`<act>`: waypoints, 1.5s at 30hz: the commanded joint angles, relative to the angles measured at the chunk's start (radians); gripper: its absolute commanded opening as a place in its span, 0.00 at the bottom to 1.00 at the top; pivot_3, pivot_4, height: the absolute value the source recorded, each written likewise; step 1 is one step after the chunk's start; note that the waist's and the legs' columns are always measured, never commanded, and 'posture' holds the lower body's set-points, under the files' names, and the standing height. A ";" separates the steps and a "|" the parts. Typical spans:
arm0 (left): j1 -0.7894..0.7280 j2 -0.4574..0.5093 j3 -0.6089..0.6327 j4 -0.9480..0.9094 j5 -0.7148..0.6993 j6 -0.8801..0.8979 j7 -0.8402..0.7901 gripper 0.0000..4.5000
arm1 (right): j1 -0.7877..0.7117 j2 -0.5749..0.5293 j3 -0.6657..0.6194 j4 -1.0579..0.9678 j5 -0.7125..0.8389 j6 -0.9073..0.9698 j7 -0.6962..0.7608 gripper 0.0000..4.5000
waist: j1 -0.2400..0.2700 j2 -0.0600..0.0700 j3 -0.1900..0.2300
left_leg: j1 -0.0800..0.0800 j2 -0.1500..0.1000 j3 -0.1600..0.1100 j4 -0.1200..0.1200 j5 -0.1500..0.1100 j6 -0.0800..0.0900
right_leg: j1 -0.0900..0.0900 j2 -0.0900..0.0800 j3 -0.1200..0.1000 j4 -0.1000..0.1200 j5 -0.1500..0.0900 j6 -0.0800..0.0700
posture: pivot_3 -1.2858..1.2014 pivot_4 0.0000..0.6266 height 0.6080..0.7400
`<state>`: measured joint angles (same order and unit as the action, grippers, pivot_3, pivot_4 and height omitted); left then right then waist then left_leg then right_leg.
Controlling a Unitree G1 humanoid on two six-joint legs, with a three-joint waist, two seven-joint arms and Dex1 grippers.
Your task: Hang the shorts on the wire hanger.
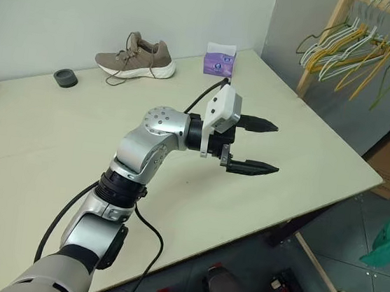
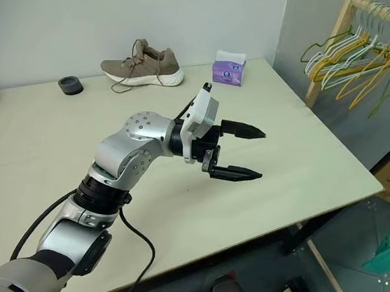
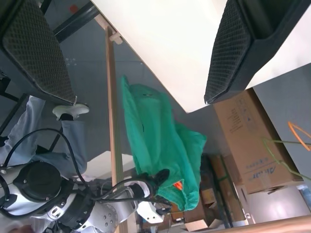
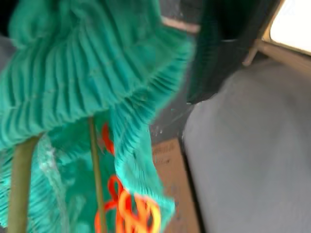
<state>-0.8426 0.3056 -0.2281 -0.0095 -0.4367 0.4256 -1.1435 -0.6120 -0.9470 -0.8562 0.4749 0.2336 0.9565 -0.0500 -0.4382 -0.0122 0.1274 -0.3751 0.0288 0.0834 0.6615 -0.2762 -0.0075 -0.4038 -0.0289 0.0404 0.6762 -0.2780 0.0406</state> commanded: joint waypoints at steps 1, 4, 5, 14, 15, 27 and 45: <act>-0.023 -0.005 0.015 -0.040 -0.013 -0.008 0.005 1.00 | -0.021 0.015 -0.037 -0.127 0.002 -0.012 -0.072 1.00 | 0.000 0.000 0.000 | 0.000 0.000 0.000 0.000 0.000 0.000 | 0.000 0.000 0.000 0.000 0.000 0.000 | 0.35 0.14 1.00; -0.021 -0.003 0.014 -0.042 -0.011 -0.009 0.005 1.00 | 0.028 0.033 -0.004 -0.203 -0.047 -0.099 -0.107 1.00 | 0.001 0.000 0.000 | 0.000 0.000 0.000 0.000 0.000 0.000 | 0.000 0.000 0.000 0.000 0.000 0.000 | 0.35 0.14 1.00; -0.020 -0.003 0.014 -0.042 -0.010 -0.010 0.005 1.00 | 0.057 0.023 0.024 -0.218 -0.077 -0.148 -0.106 1.00 | 0.003 0.000 0.000 | 0.000 0.000 0.000 0.000 0.000 0.000 | 0.000 0.000 0.000 0.000 0.000 0.000 | 0.35 0.14 1.00; -0.009 -0.002 0.010 -0.051 -0.007 -0.009 0.010 1.00 | 0.149 -0.031 0.182 -0.255 -0.208 -0.483 -0.076 1.00 | -0.001 0.001 0.000 | 0.001 -0.001 0.001 0.000 0.000 0.000 | 0.000 -0.001 0.001 0.001 0.000 0.001 | 0.35 0.13 1.00; -0.006 -0.001 0.010 -0.053 -0.006 -0.009 0.010 1.00 | 0.152 -0.027 0.195 -0.259 -0.209 -0.497 -0.067 1.00 | -0.001 0.001 0.000 | 0.001 -0.001 0.001 0.000 0.000 0.000 | 0.000 0.000 0.001 0.001 0.000 0.001 | 0.35 0.13 1.00; 0.009 0.014 0.003 -0.064 -0.002 -0.008 0.008 1.00 | 0.064 0.109 0.057 -0.293 -0.081 -0.194 -0.140 1.00 | 0.000 0.000 0.000 | 0.001 -0.001 0.001 0.001 0.000 0.000 | 0.001 -0.001 0.001 0.001 0.000 0.002 | 0.35 0.13 1.00; 0.010 0.028 -0.002 -0.058 0.007 -0.016 -0.010 1.00 | 0.079 0.246 0.276 -0.867 -0.040 -0.007 -0.088 1.00 | 0.000 0.001 -0.001 | 0.001 -0.001 0.000 0.000 -0.001 0.000 | 0.000 -0.001 0.001 0.002 0.000 0.002 | 0.35 0.13 1.00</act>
<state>-0.8291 0.3278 -0.2336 -0.0419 -0.4303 0.4246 -1.1490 -0.5396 -0.6851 -0.6161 -0.3147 0.2113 0.9989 -0.1631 -0.4386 -0.0108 0.1263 -0.3739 0.0276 0.0837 0.6618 -0.2770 -0.0072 -0.4035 -0.0300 0.0417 0.6783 -0.2781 0.0430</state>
